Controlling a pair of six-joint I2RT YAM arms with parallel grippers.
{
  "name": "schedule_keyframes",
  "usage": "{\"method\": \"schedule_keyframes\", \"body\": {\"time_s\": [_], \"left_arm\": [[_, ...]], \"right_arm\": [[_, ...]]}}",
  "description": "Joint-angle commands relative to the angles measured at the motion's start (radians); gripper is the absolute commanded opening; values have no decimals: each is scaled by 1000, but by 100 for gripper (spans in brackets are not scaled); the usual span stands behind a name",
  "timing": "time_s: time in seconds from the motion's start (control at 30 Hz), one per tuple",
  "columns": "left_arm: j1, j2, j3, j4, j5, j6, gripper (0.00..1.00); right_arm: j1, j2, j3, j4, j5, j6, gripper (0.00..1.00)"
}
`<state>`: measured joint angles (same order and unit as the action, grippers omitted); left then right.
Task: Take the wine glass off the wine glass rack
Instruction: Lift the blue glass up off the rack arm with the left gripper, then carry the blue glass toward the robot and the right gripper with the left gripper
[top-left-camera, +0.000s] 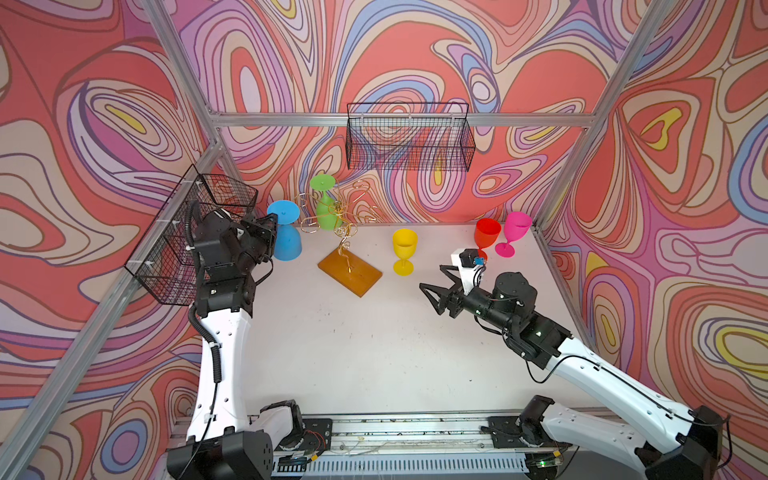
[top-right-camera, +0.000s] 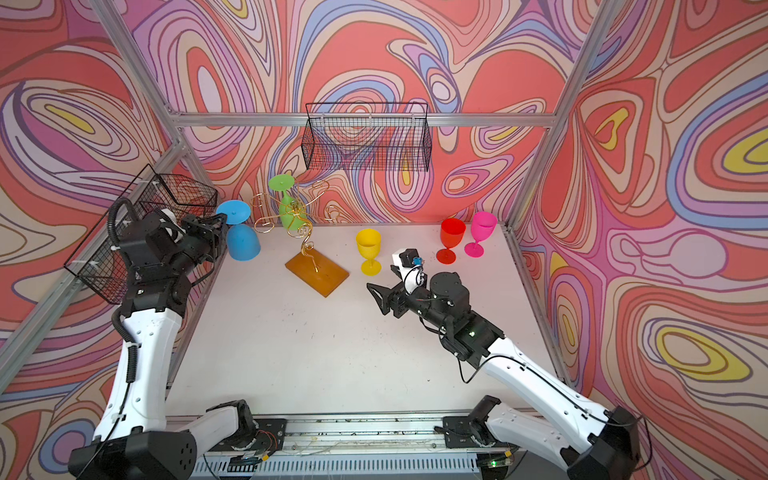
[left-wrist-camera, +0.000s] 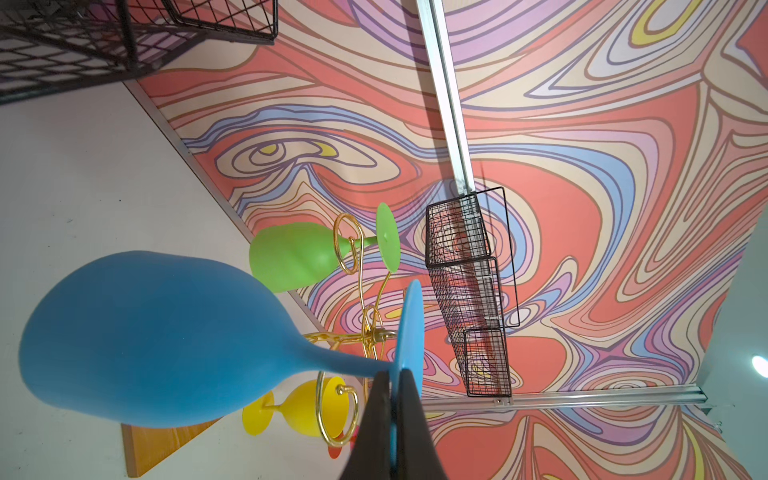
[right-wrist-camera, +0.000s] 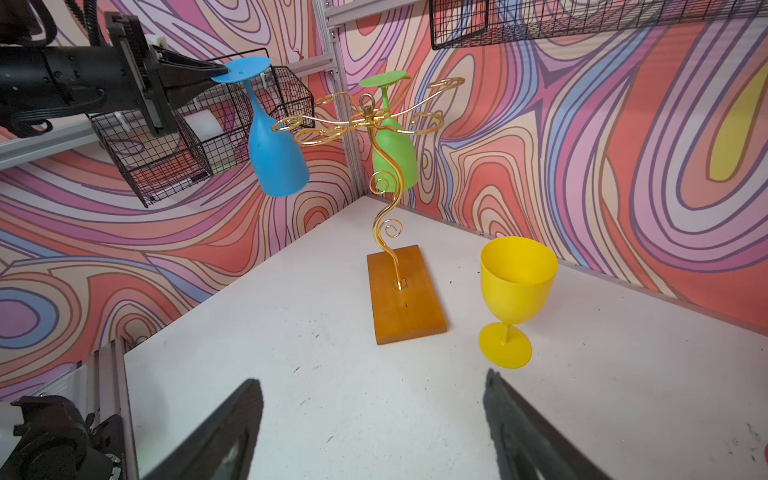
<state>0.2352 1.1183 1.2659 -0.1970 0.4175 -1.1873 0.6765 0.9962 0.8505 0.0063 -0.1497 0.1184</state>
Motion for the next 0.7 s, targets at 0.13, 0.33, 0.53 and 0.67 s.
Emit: {"method": "schedule_keyframes", "body": {"time_s": [0.13,0.33,0.53,0.67], "left_arm": [[7,-123,-57,-95,34,50,0],[8,-247,-147,-178,73,94,0],[-15,-367,-233,-268,132,176,0],[-78,-430,-264,-328,124,277,0]], "right_arm": [[9,-11,-14,-15,-8,29,88],[11,2,-7,-40,-3,55,88],[11,26,19,-98,53,117,87],[11,37,37,-159,85,178,87]]}}
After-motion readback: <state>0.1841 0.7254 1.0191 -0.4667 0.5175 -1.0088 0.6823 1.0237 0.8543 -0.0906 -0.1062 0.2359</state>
